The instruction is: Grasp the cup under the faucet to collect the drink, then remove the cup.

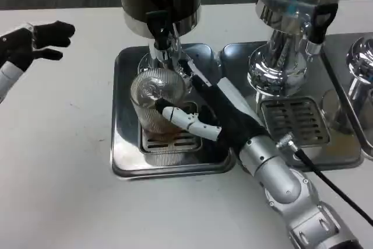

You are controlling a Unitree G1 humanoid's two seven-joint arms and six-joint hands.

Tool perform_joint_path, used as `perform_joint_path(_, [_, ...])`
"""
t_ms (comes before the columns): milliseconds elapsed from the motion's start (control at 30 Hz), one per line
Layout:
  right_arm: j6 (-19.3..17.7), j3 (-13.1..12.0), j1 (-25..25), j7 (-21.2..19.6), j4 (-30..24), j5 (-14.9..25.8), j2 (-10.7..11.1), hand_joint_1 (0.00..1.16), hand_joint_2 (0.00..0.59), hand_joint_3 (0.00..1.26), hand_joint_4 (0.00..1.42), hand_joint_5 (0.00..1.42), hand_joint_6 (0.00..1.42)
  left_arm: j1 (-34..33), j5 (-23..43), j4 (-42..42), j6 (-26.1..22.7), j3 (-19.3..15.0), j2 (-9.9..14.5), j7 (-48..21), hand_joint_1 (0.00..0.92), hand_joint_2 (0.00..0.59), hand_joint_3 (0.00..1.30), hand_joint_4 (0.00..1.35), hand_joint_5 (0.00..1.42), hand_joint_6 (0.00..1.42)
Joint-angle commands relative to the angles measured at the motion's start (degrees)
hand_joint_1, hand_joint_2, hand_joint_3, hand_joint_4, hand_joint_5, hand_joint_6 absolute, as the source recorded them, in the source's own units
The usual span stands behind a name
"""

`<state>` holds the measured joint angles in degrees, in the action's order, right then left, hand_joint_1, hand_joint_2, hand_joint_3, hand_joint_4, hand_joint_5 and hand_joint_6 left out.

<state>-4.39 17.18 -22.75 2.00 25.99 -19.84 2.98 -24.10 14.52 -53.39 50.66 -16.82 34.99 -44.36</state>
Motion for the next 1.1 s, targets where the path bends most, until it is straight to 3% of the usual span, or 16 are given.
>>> perform_joint_path(33, [-1.77,0.18,-1.16,0.73,1.48,0.27,0.23,0.36,0.199,0.00,0.00,0.00,0.00,1.04,-0.76,-0.51,-0.58,0.09,0.66,0.80,0.000,0.138,0.37,0.27,0.27,0.36])
perform_joint_path(700, [-4.01,0.35,-2.24,0.77,5.44,0.04,0.06,0.40,0.196,0.00,0.00,0.00,0.00,1.07,-1.52,-0.85,-1.07,-0.11,0.85,1.61,0.000,0.149,0.41,0.31,0.29,0.38])
perform_joint_path(1100, [-3.48,1.63,-1.63,-2.87,4.24,-2.97,-0.43,0.40,0.196,0.00,0.00,0.00,0.00,1.34,-1.68,-1.17,-1.46,-0.13,1.10,1.92,0.000,0.151,0.42,0.33,0.30,0.39])
